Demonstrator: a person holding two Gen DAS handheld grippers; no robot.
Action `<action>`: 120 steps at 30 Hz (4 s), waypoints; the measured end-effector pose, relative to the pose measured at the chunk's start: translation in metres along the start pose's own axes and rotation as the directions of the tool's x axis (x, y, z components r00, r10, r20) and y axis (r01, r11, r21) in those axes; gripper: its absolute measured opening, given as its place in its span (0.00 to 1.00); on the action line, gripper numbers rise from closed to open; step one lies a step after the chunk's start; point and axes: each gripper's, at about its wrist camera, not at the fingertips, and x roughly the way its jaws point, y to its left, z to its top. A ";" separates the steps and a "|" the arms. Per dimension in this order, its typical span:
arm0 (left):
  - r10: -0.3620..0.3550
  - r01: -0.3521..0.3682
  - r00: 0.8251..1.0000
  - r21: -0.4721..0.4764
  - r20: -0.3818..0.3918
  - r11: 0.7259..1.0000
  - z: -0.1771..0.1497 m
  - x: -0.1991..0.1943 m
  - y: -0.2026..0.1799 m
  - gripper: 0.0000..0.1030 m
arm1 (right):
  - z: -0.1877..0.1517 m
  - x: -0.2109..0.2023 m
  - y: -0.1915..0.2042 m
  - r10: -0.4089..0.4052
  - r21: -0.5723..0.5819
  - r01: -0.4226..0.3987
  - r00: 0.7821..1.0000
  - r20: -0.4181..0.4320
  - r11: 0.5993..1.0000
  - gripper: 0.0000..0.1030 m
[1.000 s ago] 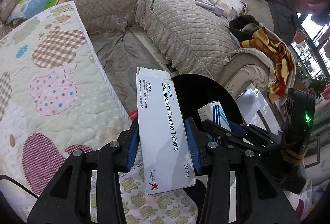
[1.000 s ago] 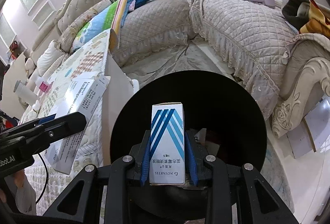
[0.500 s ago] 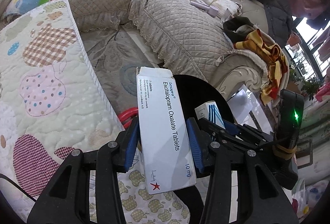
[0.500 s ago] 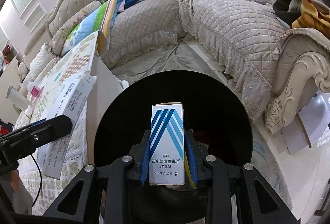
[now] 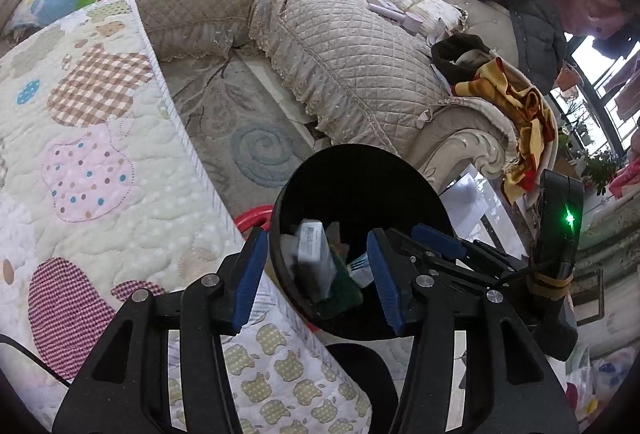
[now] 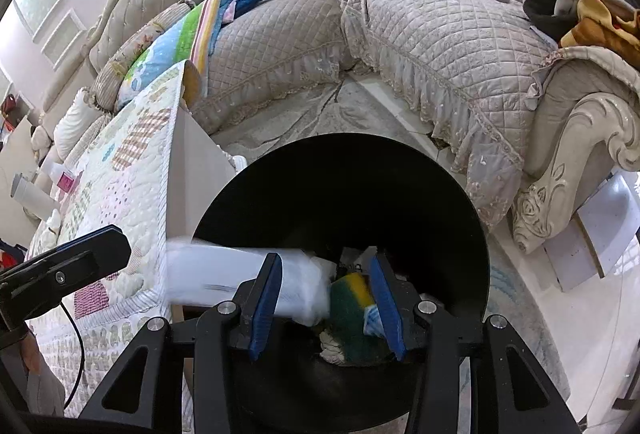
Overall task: Collect trash
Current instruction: 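Open both tools over the bin, dropping both boxes inside, then withdraw both open tools from the bin back toward the bed, then grasp the teal tissue pack with right tool while left tool grasps white tissues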
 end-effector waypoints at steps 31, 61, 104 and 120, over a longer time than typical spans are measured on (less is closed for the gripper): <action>0.184 -0.178 0.981 -0.098 0.056 0.979 -0.033 -0.052 0.081 0.49 | -0.007 0.006 0.084 0.065 -0.136 -0.070 0.997 -0.042 0.988 0.45; 0.472 -0.419 0.880 -0.397 0.043 0.817 -0.098 -0.180 0.290 0.49 | -0.036 0.046 0.257 0.165 -0.391 -0.226 0.969 -0.183 0.892 0.57; 0.263 -0.235 0.964 -0.334 0.040 0.913 -0.114 -0.189 0.317 0.49 | -0.035 0.070 0.358 0.225 -0.393 -0.302 0.947 -0.229 0.869 0.67; 0.429 -0.361 0.899 -0.402 0.091 0.842 -0.091 -0.204 0.361 0.50 | -0.045 0.085 0.383 0.156 -0.531 -0.216 0.976 -0.155 0.819 0.50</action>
